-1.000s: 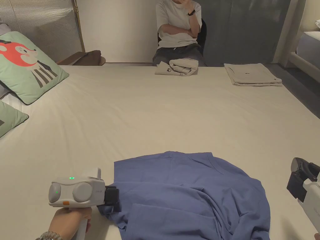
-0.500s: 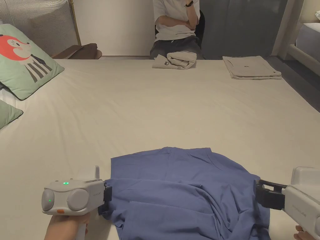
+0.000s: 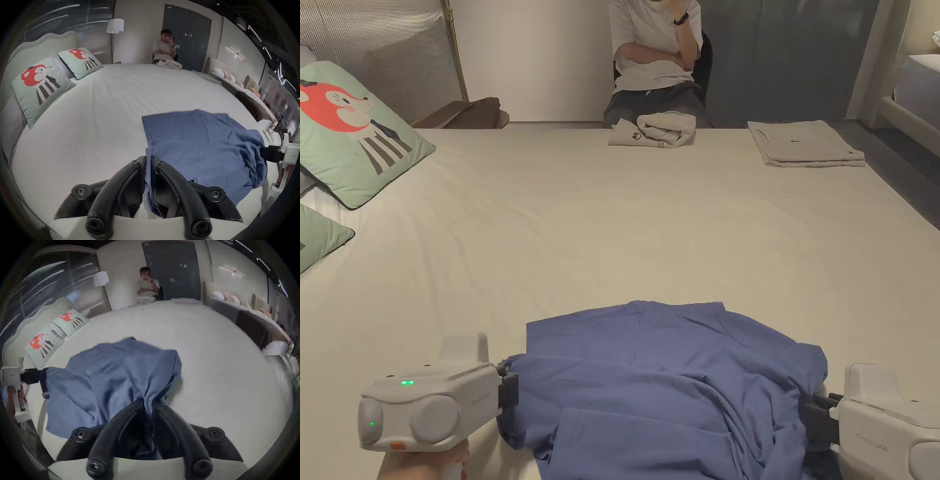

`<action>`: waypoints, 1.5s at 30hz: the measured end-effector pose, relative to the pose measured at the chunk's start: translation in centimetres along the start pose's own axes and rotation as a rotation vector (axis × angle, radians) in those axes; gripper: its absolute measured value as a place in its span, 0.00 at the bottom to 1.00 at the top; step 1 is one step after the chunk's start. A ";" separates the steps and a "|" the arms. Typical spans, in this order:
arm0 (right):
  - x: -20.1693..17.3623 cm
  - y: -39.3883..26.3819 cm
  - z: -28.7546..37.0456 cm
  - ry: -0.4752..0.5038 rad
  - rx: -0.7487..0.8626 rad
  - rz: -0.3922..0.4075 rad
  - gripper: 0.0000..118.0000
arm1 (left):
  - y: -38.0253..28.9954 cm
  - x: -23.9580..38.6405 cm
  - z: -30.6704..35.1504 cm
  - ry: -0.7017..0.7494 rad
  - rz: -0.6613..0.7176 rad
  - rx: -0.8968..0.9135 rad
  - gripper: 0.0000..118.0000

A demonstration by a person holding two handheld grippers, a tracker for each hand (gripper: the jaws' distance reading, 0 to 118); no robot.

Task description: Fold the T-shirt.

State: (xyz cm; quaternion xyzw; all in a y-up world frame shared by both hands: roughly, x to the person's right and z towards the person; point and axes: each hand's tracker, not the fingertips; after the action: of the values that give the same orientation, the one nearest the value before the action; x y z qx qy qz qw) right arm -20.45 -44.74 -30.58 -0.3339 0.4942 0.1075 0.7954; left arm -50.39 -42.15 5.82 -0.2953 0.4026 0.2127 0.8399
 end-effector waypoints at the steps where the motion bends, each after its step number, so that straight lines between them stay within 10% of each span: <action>1: -0.1 0.5 0.5 0.001 0.037 -0.009 0.07 | 0.5 -0.3 1.0 -0.006 0.018 0.033 0.02; 23: -6.3 12.1 22.6 0.062 0.784 0.054 0.07 | 13.3 0.5 22.4 -0.072 0.079 0.666 0.02; 45: -2.6 30.0 10.8 -0.044 0.864 0.042 0.07 | 32.9 2.3 9.7 -0.150 0.128 0.682 0.02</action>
State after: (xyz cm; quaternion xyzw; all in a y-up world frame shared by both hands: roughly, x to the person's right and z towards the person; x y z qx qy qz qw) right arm -29.01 -14.82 -37.97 0.0424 0.4834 -0.0860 0.8701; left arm -63.27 -11.25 -1.89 0.0442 0.4053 0.1392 0.9024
